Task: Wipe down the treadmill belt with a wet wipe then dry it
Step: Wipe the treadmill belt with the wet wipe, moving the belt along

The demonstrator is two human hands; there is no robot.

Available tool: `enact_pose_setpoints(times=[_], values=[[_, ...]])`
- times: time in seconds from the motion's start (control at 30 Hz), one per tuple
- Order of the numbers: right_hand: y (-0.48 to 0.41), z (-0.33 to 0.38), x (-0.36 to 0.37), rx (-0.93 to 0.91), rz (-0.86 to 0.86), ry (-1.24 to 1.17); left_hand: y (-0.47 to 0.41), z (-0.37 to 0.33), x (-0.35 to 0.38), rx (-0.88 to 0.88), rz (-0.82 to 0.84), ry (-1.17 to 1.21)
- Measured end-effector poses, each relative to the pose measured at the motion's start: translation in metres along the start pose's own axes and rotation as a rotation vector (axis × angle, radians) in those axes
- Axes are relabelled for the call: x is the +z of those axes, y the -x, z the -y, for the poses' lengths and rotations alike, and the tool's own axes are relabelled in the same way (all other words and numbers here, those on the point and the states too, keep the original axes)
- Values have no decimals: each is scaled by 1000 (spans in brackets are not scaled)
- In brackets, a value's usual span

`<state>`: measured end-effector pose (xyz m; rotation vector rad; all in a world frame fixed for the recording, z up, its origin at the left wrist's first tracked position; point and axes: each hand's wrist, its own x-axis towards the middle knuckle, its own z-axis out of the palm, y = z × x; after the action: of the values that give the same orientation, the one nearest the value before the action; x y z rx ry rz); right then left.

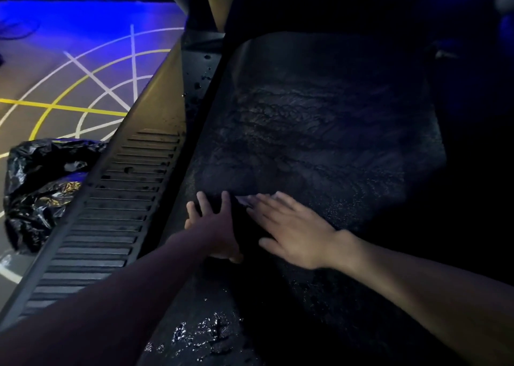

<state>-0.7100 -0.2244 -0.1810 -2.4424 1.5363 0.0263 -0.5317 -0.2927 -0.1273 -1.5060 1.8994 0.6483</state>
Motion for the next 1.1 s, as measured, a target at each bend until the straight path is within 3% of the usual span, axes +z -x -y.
enact_pose_setpoints(times=[0.1,0.13,0.27,0.37,0.5,0.63,0.77,0.9,1.03,1.1], values=[[-3,-19,-7,289,-30,-11,0,-5,-4,-18,47,34],[-2,-17,-4,299,-35,-11,1,-6,0,-21,22,33],[11,-10,1,60,-6,2,4,-13,11,-39,-57,10],[11,-20,-5,254,-5,-8,3,-21,12,-76,-90,-8],[17,-10,4,102,11,-12,1,-24,13,56,-140,-108],[12,-20,-8,341,-29,-86,0,-25,13,121,-125,-94],[28,-5,5,71,8,-38,1,-27,11,151,-130,-99],[26,-35,-2,363,-42,-24,4,-28,9,180,-99,-110],[45,-17,3,85,33,0,1,-35,1,148,-46,-98],[45,-39,-1,141,15,-16,0,-40,0,129,-33,-53]])
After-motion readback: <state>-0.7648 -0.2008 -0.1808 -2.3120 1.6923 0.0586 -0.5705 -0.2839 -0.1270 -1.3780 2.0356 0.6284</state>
